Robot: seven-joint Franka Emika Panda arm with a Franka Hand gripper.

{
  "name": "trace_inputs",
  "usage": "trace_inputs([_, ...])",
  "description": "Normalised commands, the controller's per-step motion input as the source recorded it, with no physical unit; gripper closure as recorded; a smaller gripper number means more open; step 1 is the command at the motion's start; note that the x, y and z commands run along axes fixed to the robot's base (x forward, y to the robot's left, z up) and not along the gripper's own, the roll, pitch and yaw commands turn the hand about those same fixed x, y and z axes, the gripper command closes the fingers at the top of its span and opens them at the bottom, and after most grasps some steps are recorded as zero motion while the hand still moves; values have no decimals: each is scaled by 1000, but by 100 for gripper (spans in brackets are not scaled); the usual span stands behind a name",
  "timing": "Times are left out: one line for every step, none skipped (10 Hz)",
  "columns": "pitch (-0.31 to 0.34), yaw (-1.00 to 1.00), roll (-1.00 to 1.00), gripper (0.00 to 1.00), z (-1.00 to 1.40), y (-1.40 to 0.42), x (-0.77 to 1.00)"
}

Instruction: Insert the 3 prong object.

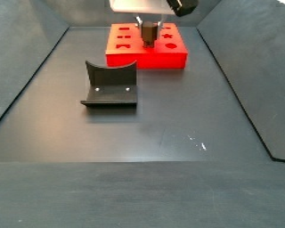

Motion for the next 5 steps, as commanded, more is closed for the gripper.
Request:
trace_inputs([-166,0,216,100,-714,-9,0])
trace_inputs([-169,-6,206,100,-723,-29,0])
trace_inputs([-154,-11,204,100,-763,-43,0])
trace_inputs([-127,-34,189,100,-849,-80,0])
trace_inputs([0,0,0,100,-91,17,0])
